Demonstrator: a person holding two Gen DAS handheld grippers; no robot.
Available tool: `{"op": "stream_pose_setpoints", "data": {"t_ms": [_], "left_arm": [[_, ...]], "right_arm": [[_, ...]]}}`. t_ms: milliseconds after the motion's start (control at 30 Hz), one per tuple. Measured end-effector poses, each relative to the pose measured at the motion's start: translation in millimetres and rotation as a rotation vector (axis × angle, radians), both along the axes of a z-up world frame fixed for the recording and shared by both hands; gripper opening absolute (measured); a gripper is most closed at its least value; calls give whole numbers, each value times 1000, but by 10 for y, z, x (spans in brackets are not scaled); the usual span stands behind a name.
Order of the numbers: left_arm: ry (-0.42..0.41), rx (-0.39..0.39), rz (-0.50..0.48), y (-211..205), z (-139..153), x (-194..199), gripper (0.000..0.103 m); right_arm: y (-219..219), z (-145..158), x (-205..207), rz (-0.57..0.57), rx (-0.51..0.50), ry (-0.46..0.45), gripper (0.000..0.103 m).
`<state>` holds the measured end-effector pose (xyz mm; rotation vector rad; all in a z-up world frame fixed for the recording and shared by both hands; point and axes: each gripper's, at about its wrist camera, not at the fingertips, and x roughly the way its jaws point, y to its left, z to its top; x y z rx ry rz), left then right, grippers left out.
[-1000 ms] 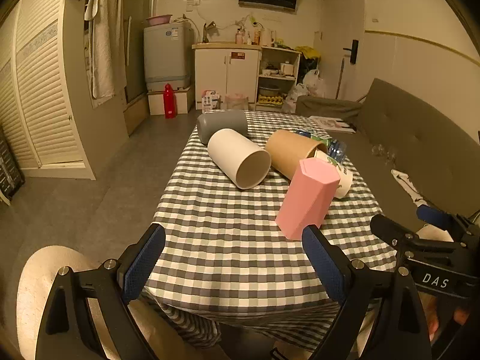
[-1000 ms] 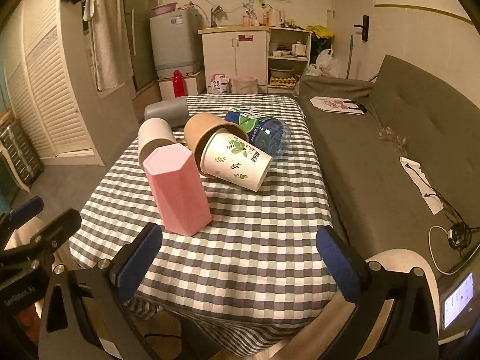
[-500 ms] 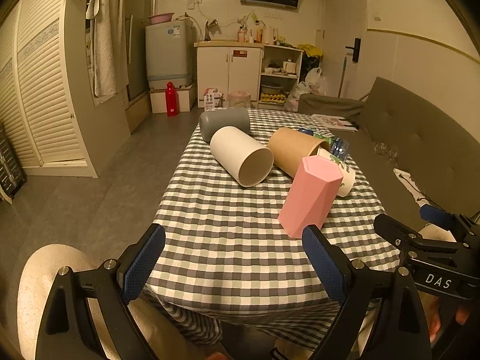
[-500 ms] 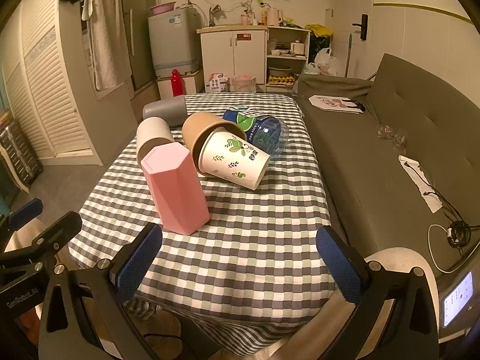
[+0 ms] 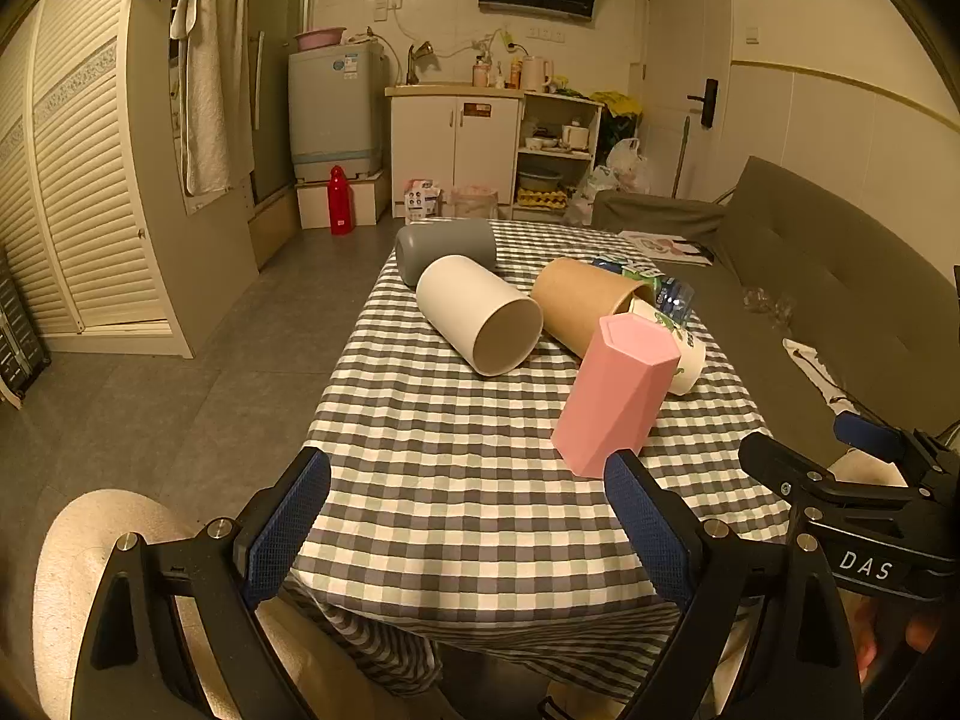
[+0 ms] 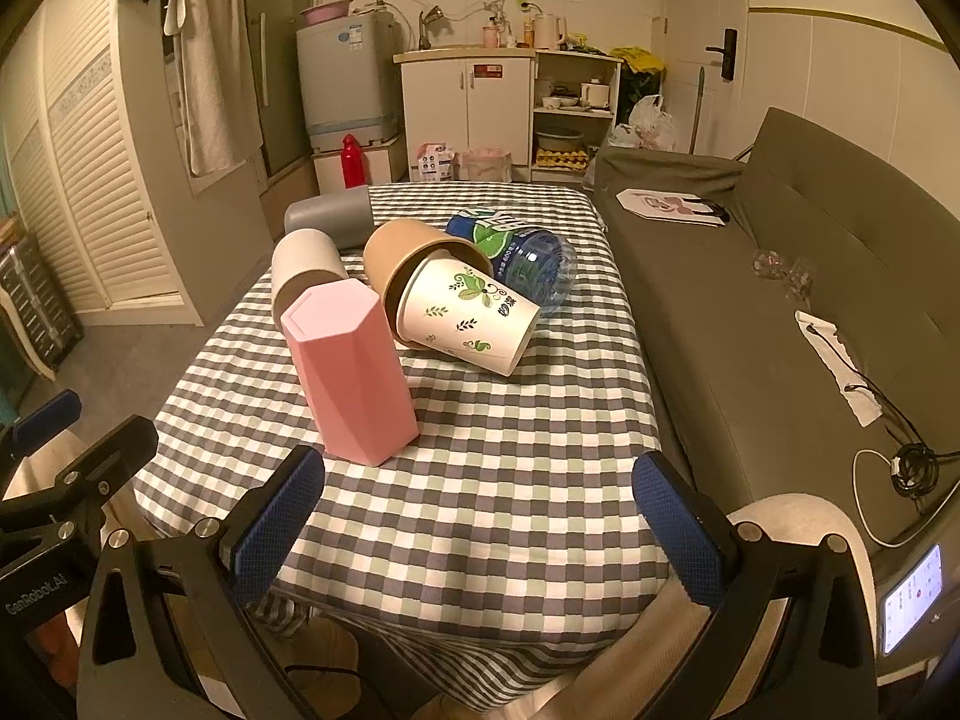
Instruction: Flip cup upside down
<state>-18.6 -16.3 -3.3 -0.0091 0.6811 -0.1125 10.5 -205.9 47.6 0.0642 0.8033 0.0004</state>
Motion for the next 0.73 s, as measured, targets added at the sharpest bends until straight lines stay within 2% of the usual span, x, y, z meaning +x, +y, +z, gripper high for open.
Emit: {"op": "stream_pose_setpoints", "data": {"t_ms": [733], "left_arm": [[-5, -4, 2, 3, -3, 0, 95]], "right_arm": [[-3, -3, 1, 0, 0, 3, 103]]}}
